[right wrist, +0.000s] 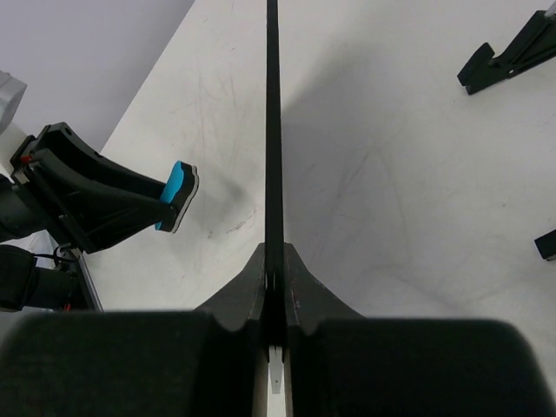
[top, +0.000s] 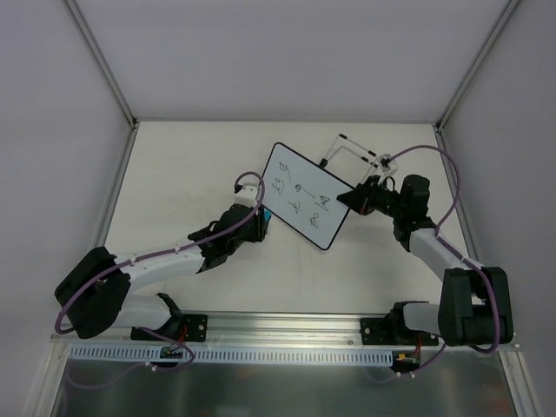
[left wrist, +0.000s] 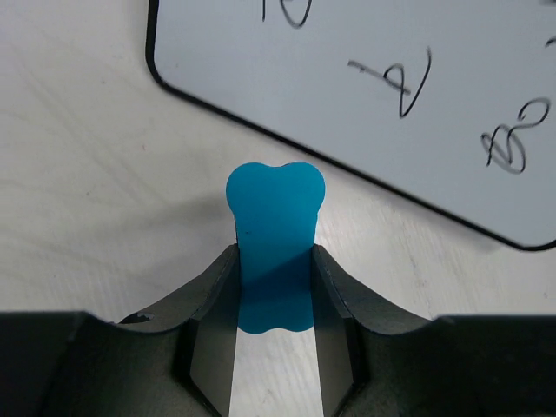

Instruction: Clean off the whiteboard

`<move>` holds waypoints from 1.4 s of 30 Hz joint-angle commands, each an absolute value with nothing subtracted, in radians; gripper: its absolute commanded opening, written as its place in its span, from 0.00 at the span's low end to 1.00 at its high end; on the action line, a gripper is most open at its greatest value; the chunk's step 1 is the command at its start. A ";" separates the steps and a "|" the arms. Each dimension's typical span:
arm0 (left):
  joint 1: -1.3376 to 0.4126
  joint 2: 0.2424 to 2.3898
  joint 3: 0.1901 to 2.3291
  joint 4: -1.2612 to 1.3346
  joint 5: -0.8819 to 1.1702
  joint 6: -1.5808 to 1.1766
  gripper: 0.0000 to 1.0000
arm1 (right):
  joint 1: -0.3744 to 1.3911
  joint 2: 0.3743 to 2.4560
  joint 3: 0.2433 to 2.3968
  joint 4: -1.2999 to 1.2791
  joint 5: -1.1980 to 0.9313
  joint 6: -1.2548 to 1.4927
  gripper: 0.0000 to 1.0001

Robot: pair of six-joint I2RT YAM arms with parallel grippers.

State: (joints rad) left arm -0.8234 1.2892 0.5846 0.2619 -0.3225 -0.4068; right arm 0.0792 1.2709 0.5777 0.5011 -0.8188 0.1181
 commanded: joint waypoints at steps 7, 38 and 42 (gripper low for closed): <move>-0.808 1.436 0.788 0.517 -0.178 -0.327 0.07 | 0.124 1.310 0.561 0.578 -0.798 0.202 0.00; -0.922 1.678 0.956 0.519 -0.078 -0.314 0.00 | 0.167 1.299 0.637 0.554 -0.741 0.474 0.00; -0.798 1.635 0.904 0.522 -0.097 -0.324 0.00 | 0.169 1.284 0.630 0.535 -0.768 0.477 0.00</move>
State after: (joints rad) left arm -0.8829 1.6783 0.9436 0.5320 -0.0834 -0.3069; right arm 0.1501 1.3212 0.5709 0.5041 -0.7181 0.4561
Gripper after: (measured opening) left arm 0.335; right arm 0.060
